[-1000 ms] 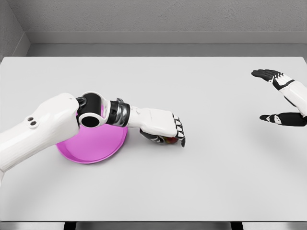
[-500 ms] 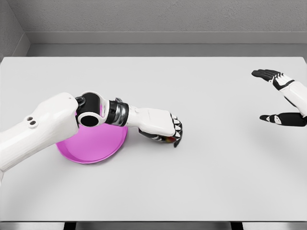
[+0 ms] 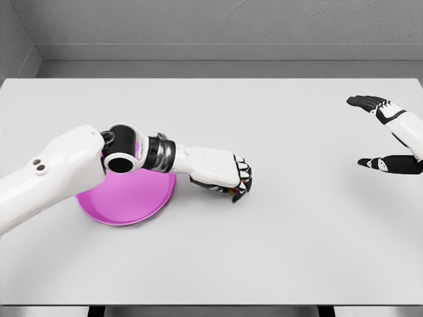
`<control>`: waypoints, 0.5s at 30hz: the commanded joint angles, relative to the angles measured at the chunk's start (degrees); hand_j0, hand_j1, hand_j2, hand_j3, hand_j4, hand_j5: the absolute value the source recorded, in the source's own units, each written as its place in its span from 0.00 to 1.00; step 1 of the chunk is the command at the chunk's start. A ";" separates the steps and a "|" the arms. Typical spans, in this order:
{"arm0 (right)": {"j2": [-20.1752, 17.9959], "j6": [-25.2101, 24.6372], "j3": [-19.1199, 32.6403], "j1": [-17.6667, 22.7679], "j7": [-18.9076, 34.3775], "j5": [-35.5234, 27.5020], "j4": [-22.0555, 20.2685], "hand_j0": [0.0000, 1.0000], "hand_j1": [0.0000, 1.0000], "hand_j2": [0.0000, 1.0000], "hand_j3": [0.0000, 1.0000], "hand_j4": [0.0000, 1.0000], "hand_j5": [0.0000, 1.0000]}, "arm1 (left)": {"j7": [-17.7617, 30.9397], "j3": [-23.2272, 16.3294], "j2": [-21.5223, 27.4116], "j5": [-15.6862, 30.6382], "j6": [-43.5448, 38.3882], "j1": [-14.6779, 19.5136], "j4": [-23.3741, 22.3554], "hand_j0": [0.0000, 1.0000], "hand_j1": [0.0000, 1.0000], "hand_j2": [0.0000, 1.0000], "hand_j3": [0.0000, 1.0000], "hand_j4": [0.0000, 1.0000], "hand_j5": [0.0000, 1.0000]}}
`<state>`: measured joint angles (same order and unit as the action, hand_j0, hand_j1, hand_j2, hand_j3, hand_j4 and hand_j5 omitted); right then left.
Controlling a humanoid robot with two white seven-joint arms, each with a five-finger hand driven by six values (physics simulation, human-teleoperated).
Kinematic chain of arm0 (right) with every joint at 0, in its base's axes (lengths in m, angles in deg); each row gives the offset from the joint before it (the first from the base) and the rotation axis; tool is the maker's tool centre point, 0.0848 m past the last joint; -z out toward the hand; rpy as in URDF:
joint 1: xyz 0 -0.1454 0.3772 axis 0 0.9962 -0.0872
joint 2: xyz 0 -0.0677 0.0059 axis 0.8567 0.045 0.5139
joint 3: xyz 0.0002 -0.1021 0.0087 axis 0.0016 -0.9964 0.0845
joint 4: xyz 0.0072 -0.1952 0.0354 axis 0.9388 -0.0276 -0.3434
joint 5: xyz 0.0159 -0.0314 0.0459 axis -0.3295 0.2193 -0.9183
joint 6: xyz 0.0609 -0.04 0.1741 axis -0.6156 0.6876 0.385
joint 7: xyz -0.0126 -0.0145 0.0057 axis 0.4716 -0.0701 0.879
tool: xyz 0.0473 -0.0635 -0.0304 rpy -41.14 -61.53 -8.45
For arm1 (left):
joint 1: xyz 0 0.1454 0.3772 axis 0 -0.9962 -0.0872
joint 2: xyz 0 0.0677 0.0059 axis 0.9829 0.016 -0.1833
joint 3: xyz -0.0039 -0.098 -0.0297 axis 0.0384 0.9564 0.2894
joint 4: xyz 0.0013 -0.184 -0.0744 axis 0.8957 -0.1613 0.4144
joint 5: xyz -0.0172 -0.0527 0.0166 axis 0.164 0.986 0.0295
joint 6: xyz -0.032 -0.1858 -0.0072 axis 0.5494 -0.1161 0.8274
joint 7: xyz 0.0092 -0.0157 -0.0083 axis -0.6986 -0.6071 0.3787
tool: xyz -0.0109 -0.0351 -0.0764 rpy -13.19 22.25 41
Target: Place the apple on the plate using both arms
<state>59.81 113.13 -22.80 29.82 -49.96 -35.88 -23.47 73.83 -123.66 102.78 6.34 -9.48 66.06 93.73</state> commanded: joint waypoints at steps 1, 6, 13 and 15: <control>-0.04 -0.17 0.01 0.00 -0.03 -0.45 -0.03 1.00 1.00 1.00 1.00 1.00 1.00 | 0.01 0.13 0.50 0.34 -0.11 0.00 0.74 0.43 0.43 0.43 0.43 0.43 0.43; -0.04 -0.17 0.01 0.00 -0.03 -0.45 -0.03 1.00 1.00 1.00 1.00 1.00 1.00 | 0.01 0.31 2.52 0.43 -0.11 0.09 1.88 0.43 0.43 0.43 0.43 0.43 0.43; -0.04 -0.17 0.01 0.00 -0.03 -0.45 -0.03 1.00 1.00 1.00 1.00 1.00 1.00 | 0.01 0.66 5.42 1.22 -0.11 0.53 4.96 0.43 0.43 0.43 0.43 0.43 0.43; -0.04 -0.17 0.01 0.00 -0.03 -0.45 -0.03 1.00 1.00 1.00 1.00 1.00 1.00 | 0.01 1.10 6.47 1.22 -0.11 0.53 6.10 0.43 0.43 0.43 0.43 0.43 0.43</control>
<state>59.80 113.13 -22.80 29.82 -49.96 -35.88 -23.47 73.93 -122.92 108.24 7.20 -9.48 66.50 98.86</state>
